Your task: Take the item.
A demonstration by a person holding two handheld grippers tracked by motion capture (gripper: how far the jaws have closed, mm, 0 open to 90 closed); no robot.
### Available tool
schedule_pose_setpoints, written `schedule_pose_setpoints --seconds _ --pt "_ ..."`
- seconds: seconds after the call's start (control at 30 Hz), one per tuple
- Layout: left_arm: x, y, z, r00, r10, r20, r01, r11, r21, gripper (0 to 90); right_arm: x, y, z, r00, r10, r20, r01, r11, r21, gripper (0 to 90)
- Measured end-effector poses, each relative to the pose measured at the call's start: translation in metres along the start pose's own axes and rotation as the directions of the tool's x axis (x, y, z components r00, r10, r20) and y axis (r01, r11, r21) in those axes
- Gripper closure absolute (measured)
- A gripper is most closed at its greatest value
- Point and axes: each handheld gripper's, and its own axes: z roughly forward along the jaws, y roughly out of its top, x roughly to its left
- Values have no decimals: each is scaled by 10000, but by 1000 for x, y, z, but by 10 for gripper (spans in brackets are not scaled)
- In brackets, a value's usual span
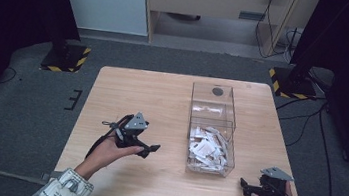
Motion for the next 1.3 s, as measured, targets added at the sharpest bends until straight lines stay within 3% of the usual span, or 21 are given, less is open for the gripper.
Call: schedule_pose_setpoints --seconds 0.57,1.3 --pt "-11 30 9 9983 559 166 -557 9984 -124 39 0 0 0 10000 -8 -4 8 10000 -2 8" --pt "-17 71 14 9963 788 330 -764 9948 -675 62 0 0 0 10000 -7 -7 7 10000 -2 8"
